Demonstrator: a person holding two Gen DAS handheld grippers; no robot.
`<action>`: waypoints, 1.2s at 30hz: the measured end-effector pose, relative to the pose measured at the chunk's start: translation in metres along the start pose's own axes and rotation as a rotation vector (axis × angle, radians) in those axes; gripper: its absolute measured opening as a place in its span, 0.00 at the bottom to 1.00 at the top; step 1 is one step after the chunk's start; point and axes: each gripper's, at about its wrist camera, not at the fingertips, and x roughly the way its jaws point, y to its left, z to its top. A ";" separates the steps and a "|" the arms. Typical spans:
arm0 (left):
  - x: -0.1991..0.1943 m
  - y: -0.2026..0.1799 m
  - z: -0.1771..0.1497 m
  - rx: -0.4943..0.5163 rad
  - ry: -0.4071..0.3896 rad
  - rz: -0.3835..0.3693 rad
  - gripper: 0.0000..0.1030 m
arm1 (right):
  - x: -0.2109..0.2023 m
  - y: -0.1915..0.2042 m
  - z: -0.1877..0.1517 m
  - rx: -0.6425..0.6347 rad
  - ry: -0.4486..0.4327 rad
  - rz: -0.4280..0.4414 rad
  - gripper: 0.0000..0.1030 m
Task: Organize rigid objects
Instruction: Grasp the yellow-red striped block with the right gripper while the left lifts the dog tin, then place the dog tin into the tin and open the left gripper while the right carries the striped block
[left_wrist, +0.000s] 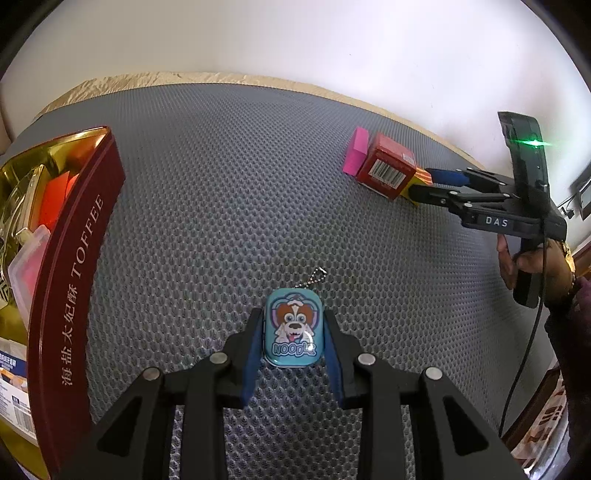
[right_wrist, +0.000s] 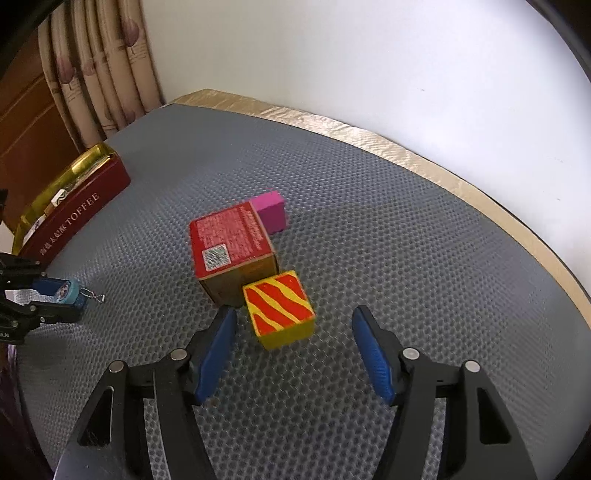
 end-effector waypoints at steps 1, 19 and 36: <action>0.000 0.000 0.000 0.002 0.000 0.001 0.30 | 0.000 0.000 0.000 0.000 0.000 0.000 0.57; -0.026 -0.006 -0.006 0.005 -0.041 -0.030 0.30 | -0.059 0.062 -0.094 0.237 -0.076 -0.038 0.27; -0.164 0.139 -0.012 -0.170 -0.147 0.140 0.30 | -0.064 0.091 -0.114 0.332 -0.102 -0.088 0.27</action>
